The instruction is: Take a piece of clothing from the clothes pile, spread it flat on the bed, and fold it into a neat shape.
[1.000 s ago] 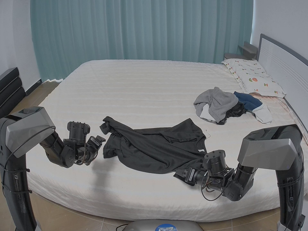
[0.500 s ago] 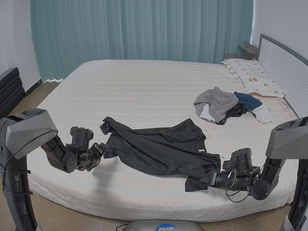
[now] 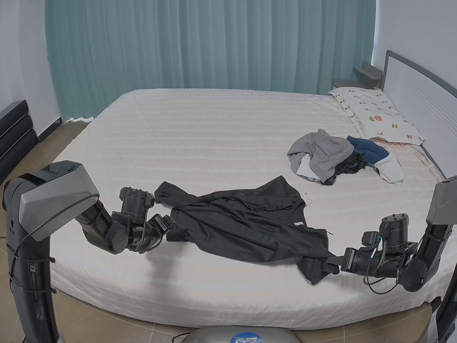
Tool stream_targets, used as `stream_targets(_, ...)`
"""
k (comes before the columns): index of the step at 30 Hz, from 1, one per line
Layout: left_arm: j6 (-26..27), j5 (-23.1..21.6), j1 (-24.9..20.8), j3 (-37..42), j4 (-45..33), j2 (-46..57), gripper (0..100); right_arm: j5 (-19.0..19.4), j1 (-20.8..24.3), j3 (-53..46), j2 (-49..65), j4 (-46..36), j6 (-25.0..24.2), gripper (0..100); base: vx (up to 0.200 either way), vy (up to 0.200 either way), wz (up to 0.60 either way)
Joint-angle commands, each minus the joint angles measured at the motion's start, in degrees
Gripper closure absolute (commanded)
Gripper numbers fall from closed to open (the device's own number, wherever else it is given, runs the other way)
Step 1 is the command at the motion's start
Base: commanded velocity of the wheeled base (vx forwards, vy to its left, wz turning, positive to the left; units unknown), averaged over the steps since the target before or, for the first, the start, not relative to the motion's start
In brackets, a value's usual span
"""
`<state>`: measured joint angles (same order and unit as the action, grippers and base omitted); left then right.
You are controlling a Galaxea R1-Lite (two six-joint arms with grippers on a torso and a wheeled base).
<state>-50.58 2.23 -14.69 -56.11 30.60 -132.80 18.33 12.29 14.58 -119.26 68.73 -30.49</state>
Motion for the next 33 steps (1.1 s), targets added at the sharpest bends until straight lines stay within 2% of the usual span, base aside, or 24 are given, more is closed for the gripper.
stream_targets(1,1.2,0.1,-1.4,-3.4,-2.1,-1.8,0,0.0,0.2,-0.8,-2.7,2.7,-0.4,100,0.000,0.000,0.00)
stream_targets(4,1.2,0.5,-2.2,-5.4,-3.2,-2.9,0,-0.1,0.2,-1.2,-4.0,4.7,-0.4,100,0.000,0.000,0.00)
stream_targets(10,2.2,4.9,-3.6,-14.4,-9.0,-7.8,0,-0.1,0.3,-2.6,-4.4,7.7,-0.4,100,0.000,0.000,0.00)
stream_targets(11,2.7,5.1,-3.9,-15.2,-10.1,-8.2,100,-0.1,0.3,-2.6,-4.2,7.7,-0.4,100,0.000,0.000,0.00)
stream_targets(17,4.2,5.2,-4.3,-16.9,-11.5,-9.8,100,-0.1,0.2,-2.6,-4.1,7.8,-0.5,100,0.000,0.000,0.00)
stream_targets(23,6.1,5.8,-3.5,-14.0,-16.0,-6.8,100,-0.1,0.2,-2.5,-4.0,7.9,-0.7,100,0.000,0.000,0.00)
stream_targets(28,6.7,5.3,-0.6,-5.8,-17.7,2.5,100,-0.1,0.3,-3.2,-4.1,9.6,-0.6,100,0.000,0.000,0.00)
stream_targets(33,11.8,5.0,2.6,5.0,-17.1,11.4,100,0.0,1.6,-5.9,-4.8,13.6,-0.4,100,0.000,0.000,0.00)
